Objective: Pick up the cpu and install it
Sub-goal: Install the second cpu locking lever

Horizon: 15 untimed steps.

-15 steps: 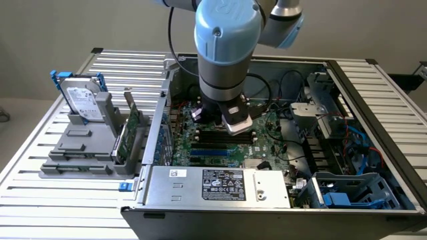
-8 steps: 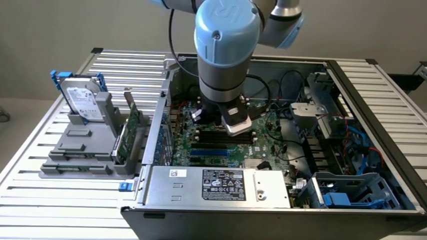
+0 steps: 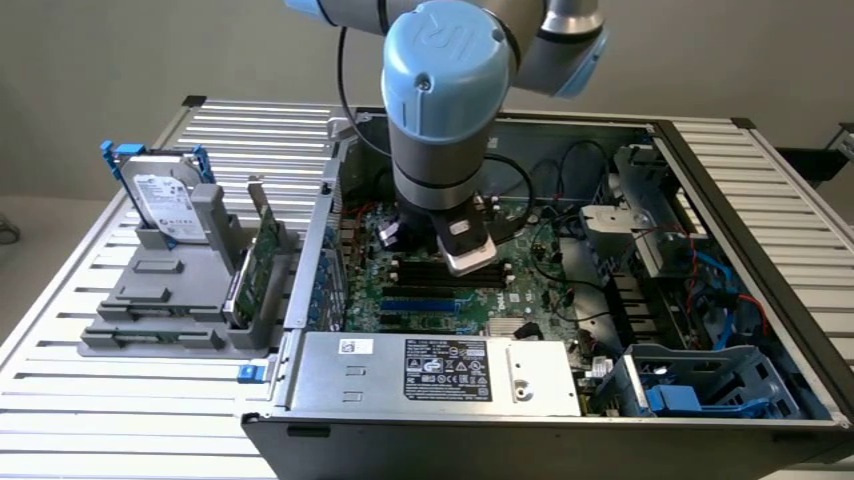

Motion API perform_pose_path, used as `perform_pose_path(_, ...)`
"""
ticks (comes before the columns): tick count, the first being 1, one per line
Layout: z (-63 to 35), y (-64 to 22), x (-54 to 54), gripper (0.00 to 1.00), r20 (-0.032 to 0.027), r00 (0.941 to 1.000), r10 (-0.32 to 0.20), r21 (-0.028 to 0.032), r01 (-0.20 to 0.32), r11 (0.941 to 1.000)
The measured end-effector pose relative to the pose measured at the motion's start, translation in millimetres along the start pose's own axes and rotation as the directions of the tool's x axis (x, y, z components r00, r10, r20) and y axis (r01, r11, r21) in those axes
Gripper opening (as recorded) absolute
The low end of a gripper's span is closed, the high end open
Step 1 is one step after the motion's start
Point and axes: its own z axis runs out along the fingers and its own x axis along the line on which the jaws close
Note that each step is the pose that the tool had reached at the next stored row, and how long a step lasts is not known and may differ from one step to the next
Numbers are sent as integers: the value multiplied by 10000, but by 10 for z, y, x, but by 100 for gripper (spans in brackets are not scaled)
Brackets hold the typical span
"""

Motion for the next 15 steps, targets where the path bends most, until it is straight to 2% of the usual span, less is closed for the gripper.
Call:
perform_pose_path(6, 76, 7, -36, 11, 3, 10000, -7, 2, 7, 10000)
perform_pose_path(11, 183, -32, -37, 11, 4, 10000, -11, 2, 11, 10000)
perform_pose_path(13, 215, -56, -34, 11, 19, 10000, -13, -29, 13, 10000)
perform_pose_path(15, 233, -80, -27, 11, 47, 10000, -14, -95, 15, 10000)
